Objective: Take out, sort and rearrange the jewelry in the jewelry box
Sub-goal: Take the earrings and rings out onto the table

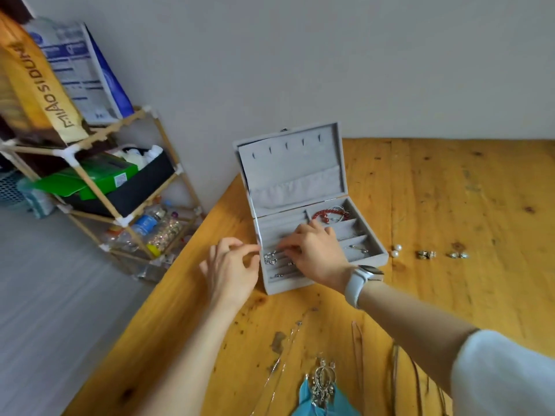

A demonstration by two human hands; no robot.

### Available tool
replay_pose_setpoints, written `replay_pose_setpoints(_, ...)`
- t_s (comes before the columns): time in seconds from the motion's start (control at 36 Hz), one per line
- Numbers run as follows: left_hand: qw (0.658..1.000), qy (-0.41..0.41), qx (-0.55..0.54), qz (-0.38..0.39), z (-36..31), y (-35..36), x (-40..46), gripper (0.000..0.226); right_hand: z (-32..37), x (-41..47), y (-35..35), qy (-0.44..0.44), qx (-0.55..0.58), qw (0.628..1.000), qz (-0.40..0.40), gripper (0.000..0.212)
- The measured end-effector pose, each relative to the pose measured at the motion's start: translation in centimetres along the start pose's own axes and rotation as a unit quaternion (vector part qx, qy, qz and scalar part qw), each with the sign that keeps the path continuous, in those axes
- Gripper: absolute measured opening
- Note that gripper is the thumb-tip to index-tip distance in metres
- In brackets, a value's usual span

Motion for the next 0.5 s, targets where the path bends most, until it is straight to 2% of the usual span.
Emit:
replay_pose_setpoints(0.39, 0.998, 0.058, 0.023, 0.011, -1.5, 0.8, 1.3, 0.019, 1.2, 1.6, 0.9, -0.034, -0.098, 0.994, 0.02, 0.022)
replay_pose_setpoints(0.5, 0.997, 0.046, 0.066, 0.016, -2.3, 0.7, 1.5, 0.018, 0.9, 0.7, 0.1, -0.04, -0.099, 0.994, -0.025, 0.019)
Point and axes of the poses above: each hand's wrist, its own x-axis towards the middle knuckle, its own y-axis out of the palm, z = x × y, the point moved 8 cm from there along x, towards the middle knuckle, and after that the axes turned 15 degrees about z, right-handed, at the moved point
